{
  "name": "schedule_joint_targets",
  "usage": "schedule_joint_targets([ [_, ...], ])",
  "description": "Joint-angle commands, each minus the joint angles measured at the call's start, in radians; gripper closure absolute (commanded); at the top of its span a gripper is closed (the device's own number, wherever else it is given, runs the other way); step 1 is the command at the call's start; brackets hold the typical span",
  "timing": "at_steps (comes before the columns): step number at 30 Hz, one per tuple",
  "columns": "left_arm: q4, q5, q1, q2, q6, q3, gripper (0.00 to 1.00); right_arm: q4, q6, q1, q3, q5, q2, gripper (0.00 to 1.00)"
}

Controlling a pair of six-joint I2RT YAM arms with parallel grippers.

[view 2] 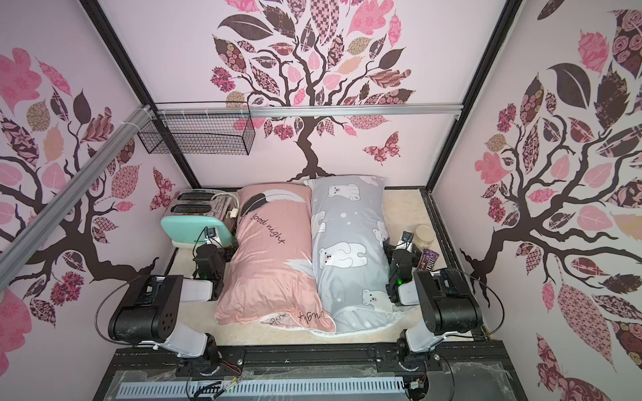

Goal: Zip up pillowcases
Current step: Adjust the pillowcase at the center of the board.

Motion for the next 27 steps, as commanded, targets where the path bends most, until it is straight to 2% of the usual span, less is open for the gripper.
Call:
schedule_joint_targets([
  [1,0.004,0.01,-0.002,0.008,0.0,0.009,0.02,0.007,0.003,0.016,0.017,-0.033,-0.011,0.01],
  [21,-0.008,0.019,0.005,0.01,-0.006,0.016,0.02,-0.01,0.009,0.014,0.028,-0.042,-0.006,0.01],
  [23,0.011,0.023,0.007,0.003,-0.009,0.011,0.06,-0.001,0.009,0.012,0.021,-0.043,-0.012,0.01],
  [24,-0.015,0.016,0.007,-0.017,-0.003,0.03,0.07,0.039,0.006,0.013,0.011,-0.03,-0.019,0.0],
  [25,-0.14,0.02,0.004,-0.075,0.003,0.063,0.08,0.063,-0.002,0.014,-0.005,-0.032,-0.04,0.0],
  [26,-0.283,-0.009,-0.012,-0.156,0.009,0.1,0.08,-0.072,0.011,0.027,0.012,0.034,-0.123,0.01],
  [27,-0.359,-0.11,-0.048,-0.225,0.011,0.122,0.08,-0.345,0.06,0.027,0.071,0.052,-0.238,0.0],
])
